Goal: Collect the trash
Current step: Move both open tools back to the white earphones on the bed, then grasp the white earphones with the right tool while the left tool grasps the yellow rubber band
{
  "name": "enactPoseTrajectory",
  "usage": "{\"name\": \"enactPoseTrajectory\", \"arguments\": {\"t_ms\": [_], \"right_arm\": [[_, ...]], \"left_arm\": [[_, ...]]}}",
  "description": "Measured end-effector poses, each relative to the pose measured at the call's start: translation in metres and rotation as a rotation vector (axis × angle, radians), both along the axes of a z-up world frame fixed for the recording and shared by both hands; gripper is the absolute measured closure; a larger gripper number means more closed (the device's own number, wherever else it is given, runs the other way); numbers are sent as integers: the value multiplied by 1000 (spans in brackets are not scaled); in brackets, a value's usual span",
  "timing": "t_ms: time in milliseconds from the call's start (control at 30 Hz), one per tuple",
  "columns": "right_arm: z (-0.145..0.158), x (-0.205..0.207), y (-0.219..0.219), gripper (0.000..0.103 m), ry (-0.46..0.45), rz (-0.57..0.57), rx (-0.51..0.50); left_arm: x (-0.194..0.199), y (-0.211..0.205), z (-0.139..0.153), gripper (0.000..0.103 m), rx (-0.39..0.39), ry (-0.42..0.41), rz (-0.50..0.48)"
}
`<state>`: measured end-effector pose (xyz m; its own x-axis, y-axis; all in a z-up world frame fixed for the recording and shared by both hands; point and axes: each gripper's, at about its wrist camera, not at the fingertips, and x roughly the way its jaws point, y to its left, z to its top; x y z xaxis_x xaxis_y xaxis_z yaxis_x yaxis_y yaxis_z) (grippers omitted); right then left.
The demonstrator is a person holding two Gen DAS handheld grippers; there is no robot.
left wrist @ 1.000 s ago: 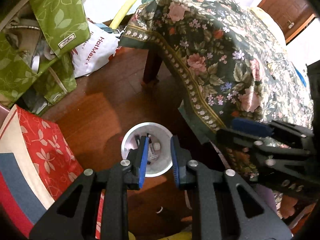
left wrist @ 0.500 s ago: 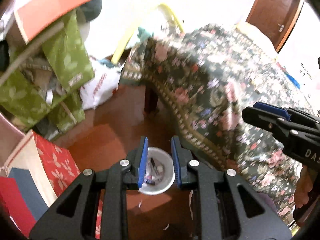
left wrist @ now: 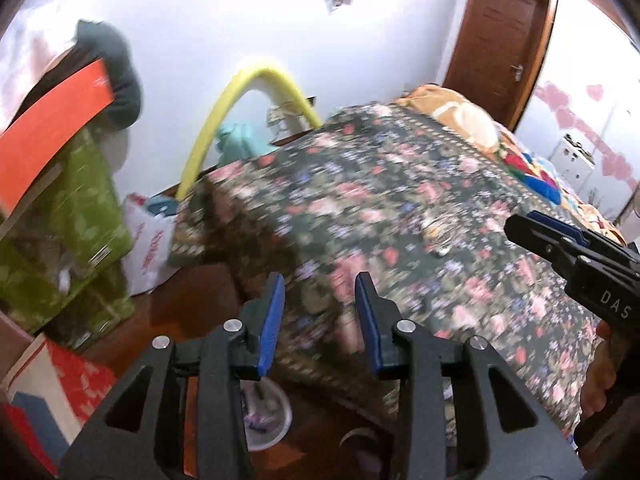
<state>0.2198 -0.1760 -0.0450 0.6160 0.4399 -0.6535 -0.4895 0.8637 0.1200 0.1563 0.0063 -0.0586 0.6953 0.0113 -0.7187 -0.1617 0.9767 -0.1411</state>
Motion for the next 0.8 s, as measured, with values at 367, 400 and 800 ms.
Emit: {"name": "enactPoseTrajectory", "arguments": {"t_ms": [367,400,800], "right_arm": [[-39,76,-87,41,104,-131,-37],[-44,82,-92,40,111,-137,-29],[-127,166,-79,40,369,-85,131]], "left_arm": [[94,-74,-30,51,12,31,-84],[100,-77,-34,50,11,38,-87],[162,-86,-103,48,-38,169,-102]]}}
